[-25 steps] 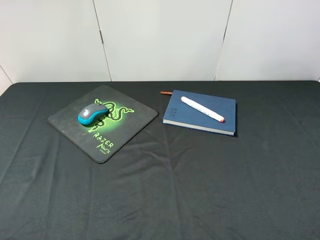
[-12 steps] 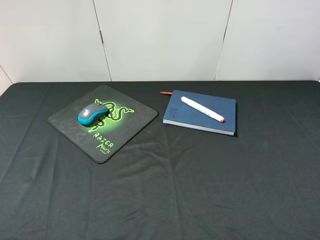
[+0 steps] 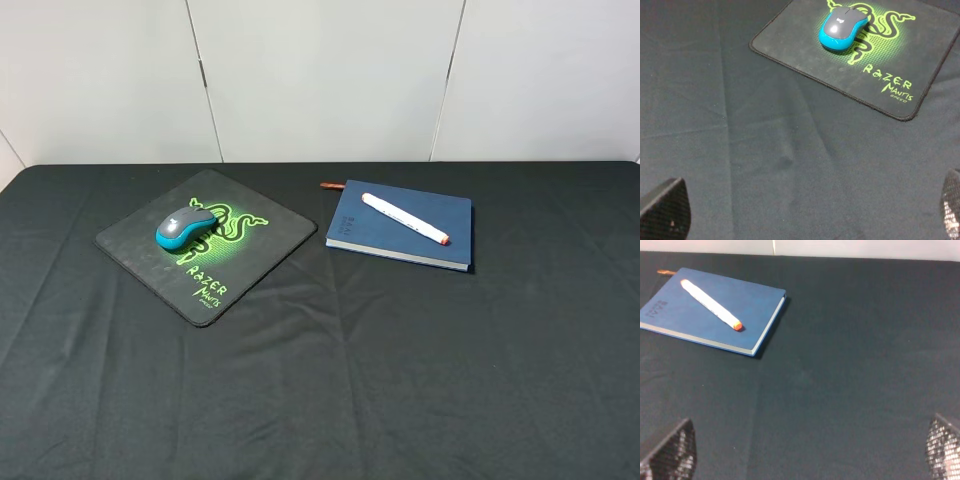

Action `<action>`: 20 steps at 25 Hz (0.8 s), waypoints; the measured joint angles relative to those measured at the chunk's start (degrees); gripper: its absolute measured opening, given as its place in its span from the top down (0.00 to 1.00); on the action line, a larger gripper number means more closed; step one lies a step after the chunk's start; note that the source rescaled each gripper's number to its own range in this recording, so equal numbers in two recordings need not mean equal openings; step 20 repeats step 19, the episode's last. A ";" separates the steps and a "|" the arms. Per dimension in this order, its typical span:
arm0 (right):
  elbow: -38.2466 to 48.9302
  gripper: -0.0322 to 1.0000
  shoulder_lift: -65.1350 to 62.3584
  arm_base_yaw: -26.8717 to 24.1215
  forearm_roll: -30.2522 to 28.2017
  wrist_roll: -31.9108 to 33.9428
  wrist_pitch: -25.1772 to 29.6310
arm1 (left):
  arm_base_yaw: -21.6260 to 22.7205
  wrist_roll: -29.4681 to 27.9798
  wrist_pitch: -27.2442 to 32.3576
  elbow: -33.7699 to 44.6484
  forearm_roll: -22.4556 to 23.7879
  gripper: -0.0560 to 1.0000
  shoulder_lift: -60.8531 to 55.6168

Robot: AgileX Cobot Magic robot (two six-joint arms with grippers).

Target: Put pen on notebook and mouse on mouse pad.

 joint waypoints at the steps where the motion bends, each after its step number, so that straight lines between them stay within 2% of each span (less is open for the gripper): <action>1: 0.00 0.00 0.00 0.00 0.00 0.00 0.00 | 0.00 0.00 0.00 0.00 0.00 0.00 0.00; 20: 0.00 0.00 0.00 0.00 0.00 0.00 0.00 | 0.00 0.00 0.05 0.00 0.00 0.00 0.00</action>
